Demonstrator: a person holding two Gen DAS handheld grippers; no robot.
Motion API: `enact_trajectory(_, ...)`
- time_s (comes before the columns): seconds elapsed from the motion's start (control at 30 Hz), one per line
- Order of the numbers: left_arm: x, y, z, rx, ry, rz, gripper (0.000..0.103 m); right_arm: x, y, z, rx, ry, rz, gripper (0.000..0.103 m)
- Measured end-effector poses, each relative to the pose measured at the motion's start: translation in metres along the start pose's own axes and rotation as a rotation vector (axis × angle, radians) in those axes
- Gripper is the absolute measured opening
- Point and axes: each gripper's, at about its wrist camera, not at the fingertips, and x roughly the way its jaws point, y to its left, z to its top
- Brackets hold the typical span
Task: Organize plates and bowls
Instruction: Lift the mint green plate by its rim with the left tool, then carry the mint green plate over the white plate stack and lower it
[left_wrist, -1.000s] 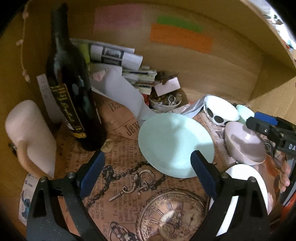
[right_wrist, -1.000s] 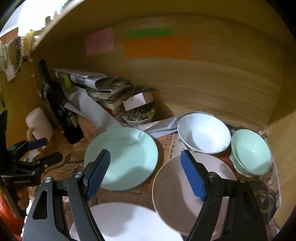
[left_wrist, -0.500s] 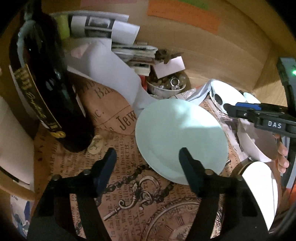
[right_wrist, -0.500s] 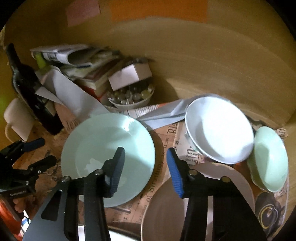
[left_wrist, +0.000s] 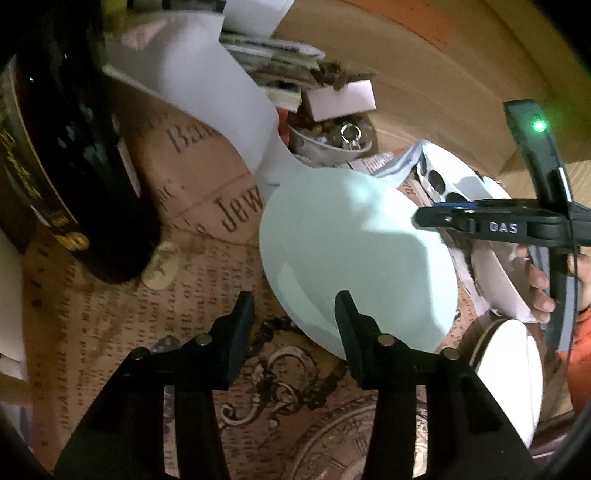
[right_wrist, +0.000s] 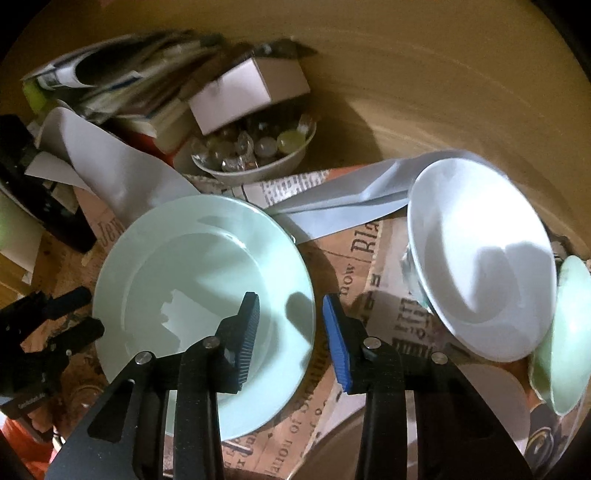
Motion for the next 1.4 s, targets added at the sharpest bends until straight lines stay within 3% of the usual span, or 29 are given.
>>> enact_trajectory(0.23, 0.012, 0.002, -0.001, -0.01, 0.043, -0.032, 0.036, 0.016, -0.001, 0.009, 0.001, 0.062, -0.007, 0.019)
enact_trajectory(0.43, 0.016, -0.001, 0.001, 0.007, 0.06, -0.068, 0.027, 0.018, 0.002, 0.011, 0.001, 0.076, -0.007, 0.019)
enact_trajectory(0.9, -0.005, -0.001, -0.009, 0.013, 0.026, -0.025, 0.027, -0.004, 0.014, -0.004, -0.002, 0.005, 0.01, 0.019)
enact_trajectory(1.4, -0.061, -0.006, -0.022, 0.004, -0.063, -0.03, 0.027, -0.069, 0.027, -0.033, -0.043, -0.141, 0.029, 0.019)
